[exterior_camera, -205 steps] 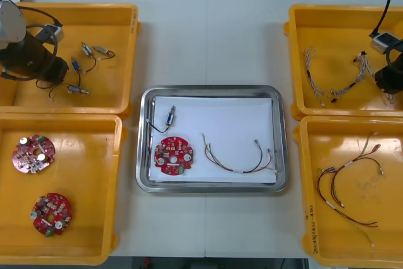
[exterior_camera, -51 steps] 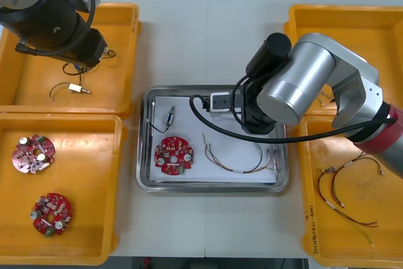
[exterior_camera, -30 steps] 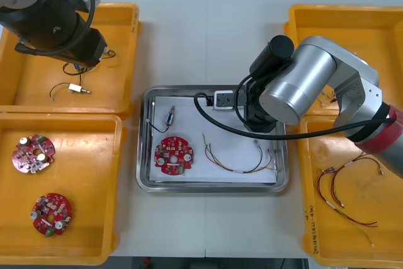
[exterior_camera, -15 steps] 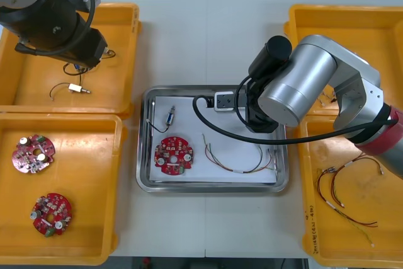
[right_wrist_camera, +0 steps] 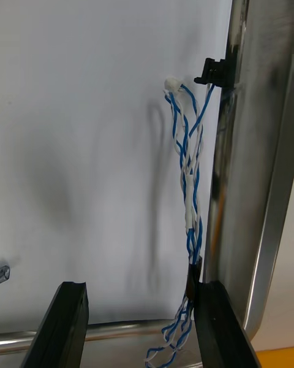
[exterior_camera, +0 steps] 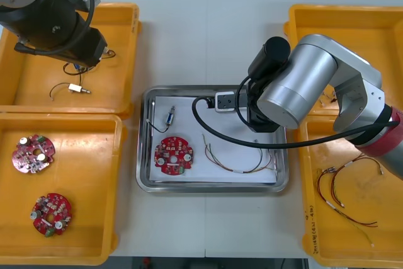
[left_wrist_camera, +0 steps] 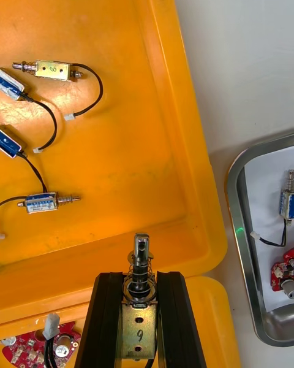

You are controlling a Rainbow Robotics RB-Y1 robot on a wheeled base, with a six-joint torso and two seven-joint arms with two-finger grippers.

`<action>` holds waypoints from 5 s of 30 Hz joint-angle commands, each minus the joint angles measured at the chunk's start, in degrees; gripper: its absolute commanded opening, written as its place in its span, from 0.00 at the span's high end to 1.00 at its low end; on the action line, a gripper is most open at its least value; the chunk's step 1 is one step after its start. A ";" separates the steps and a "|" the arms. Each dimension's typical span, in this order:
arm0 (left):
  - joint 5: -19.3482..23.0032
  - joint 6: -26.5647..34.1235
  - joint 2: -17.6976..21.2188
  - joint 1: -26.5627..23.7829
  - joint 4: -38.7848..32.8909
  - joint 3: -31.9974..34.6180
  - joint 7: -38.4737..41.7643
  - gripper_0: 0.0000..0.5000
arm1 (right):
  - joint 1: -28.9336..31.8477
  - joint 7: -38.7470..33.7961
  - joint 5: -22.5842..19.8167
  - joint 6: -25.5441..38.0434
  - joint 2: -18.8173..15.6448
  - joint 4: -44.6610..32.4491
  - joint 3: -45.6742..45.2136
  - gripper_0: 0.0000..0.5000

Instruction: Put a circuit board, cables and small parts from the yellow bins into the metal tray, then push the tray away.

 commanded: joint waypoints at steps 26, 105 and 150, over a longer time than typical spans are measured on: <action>1.13 0.59 -0.56 0.30 -2.24 2.48 6.84 1.00 | 1.40 -2.87 2.02 1.49 0.46 -4.29 0.16 1.00; 3.06 1.12 -2.67 -0.49 -5.49 0.28 12.20 1.00 | 11.77 -30.12 2.81 23.78 6.61 -22.83 -45.63 0.00; -13.11 -17.86 -20.86 -3.48 7.95 -27.23 23.63 1.00 | 38.05 -37.86 -10.99 23.78 -1.30 -24.15 -68.13 0.00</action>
